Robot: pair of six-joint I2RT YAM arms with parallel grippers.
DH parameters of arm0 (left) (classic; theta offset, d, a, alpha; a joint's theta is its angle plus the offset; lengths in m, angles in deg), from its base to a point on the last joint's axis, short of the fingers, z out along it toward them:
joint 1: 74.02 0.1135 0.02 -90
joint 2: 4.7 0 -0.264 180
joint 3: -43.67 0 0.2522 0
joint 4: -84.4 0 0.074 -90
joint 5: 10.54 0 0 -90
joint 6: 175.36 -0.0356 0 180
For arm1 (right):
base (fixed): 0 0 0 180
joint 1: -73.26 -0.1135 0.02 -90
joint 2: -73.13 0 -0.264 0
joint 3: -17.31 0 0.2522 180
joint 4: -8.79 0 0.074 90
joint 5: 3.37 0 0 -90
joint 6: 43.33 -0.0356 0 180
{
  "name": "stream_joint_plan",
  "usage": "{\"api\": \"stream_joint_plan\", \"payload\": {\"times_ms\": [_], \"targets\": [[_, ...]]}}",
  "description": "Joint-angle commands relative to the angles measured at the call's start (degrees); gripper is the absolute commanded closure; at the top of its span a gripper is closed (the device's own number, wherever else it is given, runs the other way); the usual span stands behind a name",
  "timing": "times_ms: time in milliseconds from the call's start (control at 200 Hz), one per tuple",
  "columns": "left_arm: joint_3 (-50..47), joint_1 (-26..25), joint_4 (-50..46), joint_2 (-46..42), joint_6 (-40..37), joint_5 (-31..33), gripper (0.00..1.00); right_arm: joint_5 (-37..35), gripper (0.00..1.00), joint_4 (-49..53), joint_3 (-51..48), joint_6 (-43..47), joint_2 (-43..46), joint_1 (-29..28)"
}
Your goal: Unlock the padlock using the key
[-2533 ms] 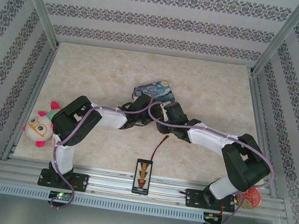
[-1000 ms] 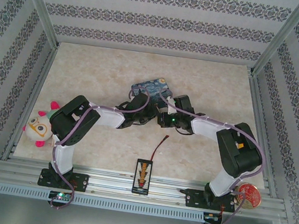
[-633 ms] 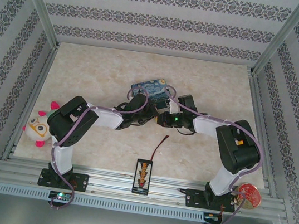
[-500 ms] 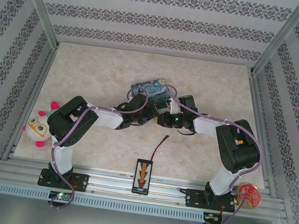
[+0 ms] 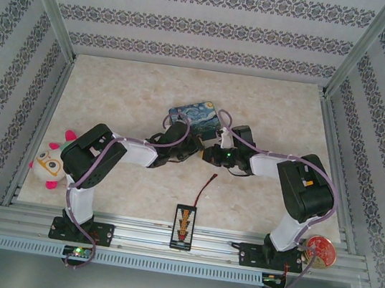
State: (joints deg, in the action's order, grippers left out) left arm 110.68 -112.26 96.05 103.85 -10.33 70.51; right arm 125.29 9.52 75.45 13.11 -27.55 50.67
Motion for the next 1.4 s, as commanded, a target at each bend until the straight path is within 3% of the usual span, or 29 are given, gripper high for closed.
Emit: {"api": "stream_joint_plan", "payload": {"times_ms": [0, 215, 505, 964, 1394], "targets": [[-2.0, -0.35, -2.34, -1.54, 0.92, -3.1, 0.91, -2.61, 0.9, -6.22, -0.41, -2.85, 0.89, 1.76], [-2.45, -0.17, -1.09, -1.44, 1.27, -2.83, 0.91, -4.64, 0.71, -3.12, -1.64, -1.6, 4.76, 2.02], [-3.5, -0.08, -0.53, -1.93, 1.33, -2.57, 0.9, -6.55, 0.59, -1.7, -3.4, -1.95, 9.73, 2.85], [-4.88, -0.1, -0.52, -2.65, 1.18, -2.05, 0.88, -8.49, 0.55, 0.97, -3.82, -3.53, 13.14, 4.31], [-4.99, -0.17, -1.47, -1.84, 1.44, -2.52, 0.84, -7.28, 0.55, 0.47, -1.94, -5.65, 8.22, 3.96]]}}
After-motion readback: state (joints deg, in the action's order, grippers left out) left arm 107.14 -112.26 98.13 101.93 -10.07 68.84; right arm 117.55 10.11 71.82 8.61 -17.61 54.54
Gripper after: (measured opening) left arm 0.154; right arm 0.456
